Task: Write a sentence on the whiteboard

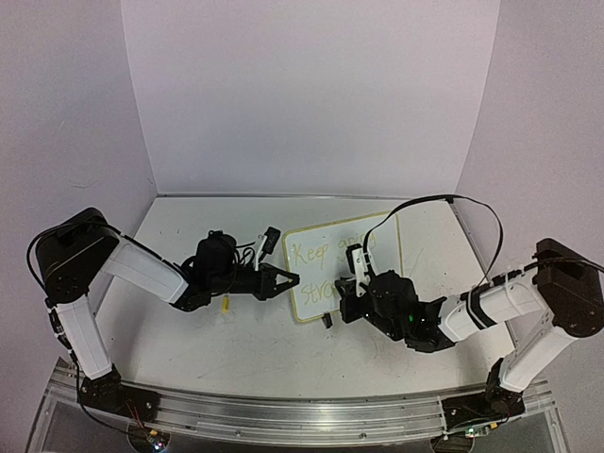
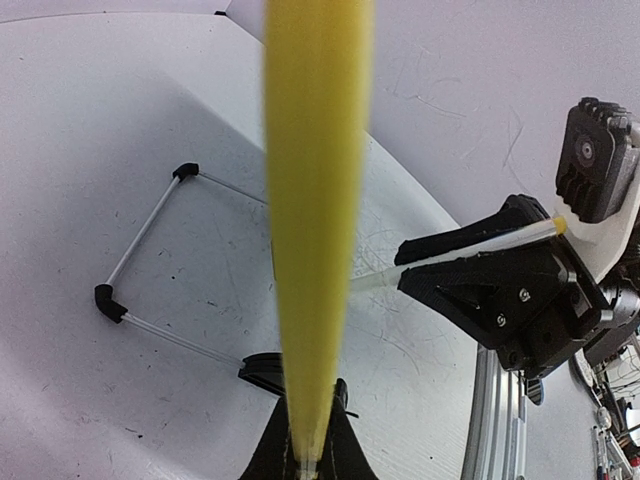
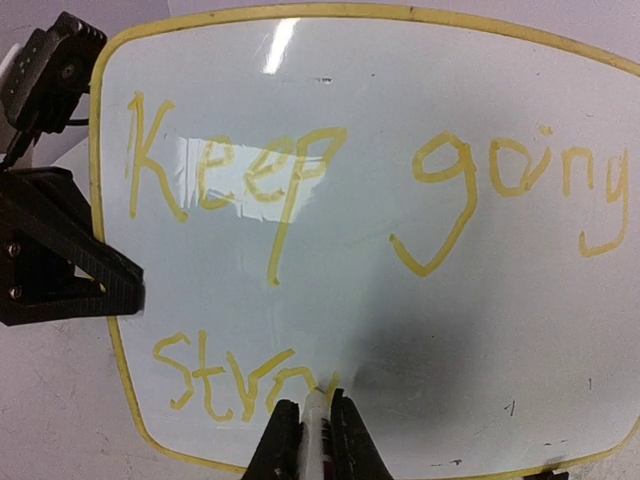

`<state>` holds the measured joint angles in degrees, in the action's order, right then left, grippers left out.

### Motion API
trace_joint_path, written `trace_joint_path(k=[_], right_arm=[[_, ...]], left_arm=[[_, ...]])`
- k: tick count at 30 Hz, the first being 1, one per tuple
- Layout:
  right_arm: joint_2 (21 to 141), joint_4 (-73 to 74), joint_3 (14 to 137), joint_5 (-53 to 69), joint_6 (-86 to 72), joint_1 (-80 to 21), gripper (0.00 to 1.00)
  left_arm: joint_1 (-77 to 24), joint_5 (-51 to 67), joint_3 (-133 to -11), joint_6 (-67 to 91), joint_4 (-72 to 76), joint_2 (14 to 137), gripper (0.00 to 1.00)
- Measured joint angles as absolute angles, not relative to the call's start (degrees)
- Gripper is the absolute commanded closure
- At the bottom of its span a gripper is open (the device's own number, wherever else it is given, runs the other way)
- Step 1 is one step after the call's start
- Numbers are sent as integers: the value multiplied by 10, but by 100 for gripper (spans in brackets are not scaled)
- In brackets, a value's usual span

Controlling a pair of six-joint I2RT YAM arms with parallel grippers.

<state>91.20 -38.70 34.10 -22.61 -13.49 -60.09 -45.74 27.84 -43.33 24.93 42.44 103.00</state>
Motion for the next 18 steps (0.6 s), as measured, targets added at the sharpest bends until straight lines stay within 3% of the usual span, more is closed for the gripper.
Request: trace_joint_path(k=[18], right_arm=[[903,-392,341,-248,-124,-585,100]], left_arm=[[-457,278,-433,249,424,1030,100]])
